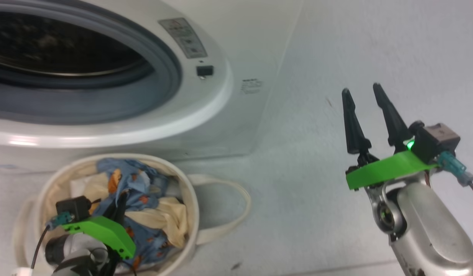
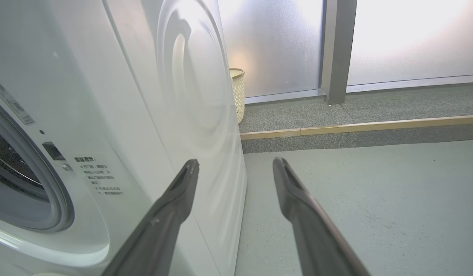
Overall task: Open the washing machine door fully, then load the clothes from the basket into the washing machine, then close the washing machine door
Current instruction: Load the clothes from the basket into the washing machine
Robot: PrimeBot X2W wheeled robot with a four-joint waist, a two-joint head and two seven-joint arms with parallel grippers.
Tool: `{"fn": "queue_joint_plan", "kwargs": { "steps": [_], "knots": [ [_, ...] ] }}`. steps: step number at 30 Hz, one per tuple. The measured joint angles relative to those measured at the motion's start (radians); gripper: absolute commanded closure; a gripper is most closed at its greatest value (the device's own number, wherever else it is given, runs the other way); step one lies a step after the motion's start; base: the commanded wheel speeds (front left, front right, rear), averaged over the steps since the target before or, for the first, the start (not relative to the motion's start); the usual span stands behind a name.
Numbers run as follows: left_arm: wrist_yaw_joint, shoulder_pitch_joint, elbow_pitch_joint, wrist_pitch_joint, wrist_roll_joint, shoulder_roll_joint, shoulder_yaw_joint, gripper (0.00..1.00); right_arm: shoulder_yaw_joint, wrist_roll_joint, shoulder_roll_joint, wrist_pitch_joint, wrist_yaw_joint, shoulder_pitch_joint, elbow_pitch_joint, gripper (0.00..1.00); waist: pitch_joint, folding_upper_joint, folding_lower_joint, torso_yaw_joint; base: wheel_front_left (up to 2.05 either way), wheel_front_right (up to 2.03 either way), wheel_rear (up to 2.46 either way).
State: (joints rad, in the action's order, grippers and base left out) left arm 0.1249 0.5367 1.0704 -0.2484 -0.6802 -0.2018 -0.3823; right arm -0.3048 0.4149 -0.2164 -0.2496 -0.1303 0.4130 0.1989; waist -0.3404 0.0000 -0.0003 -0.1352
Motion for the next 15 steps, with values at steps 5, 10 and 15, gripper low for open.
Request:
{"fn": "queue_joint_plan", "kwargs": {
  "steps": [5,10,15],
  "knots": [
    [0.0,-0.063,-0.129,0.0,0.0,-0.015,-0.002,1.0,0.001,0.021,0.0,0.0,0.0,-0.049,0.019,0.0,0.079,0.0,0.0,0.042,0.0,0.0,0.0],
    [0.0,-0.139,-0.245,0.0,0.022,-0.025,0.018,1.0,0.005,0.036,-0.001,0.0,0.0,-0.088,0.025,0.0,0.151,0.0,0.0,0.08,0.0,0.0,0.0],
    [0.0,-0.186,-0.379,0.0,0.08,-0.03,0.062,1.0,0.017,0.046,-0.002,0.0,0.0,-0.133,0.033,0.0,0.215,0.0,0.0001,0.113,0.0,0.0,0.0]
  ]
}}
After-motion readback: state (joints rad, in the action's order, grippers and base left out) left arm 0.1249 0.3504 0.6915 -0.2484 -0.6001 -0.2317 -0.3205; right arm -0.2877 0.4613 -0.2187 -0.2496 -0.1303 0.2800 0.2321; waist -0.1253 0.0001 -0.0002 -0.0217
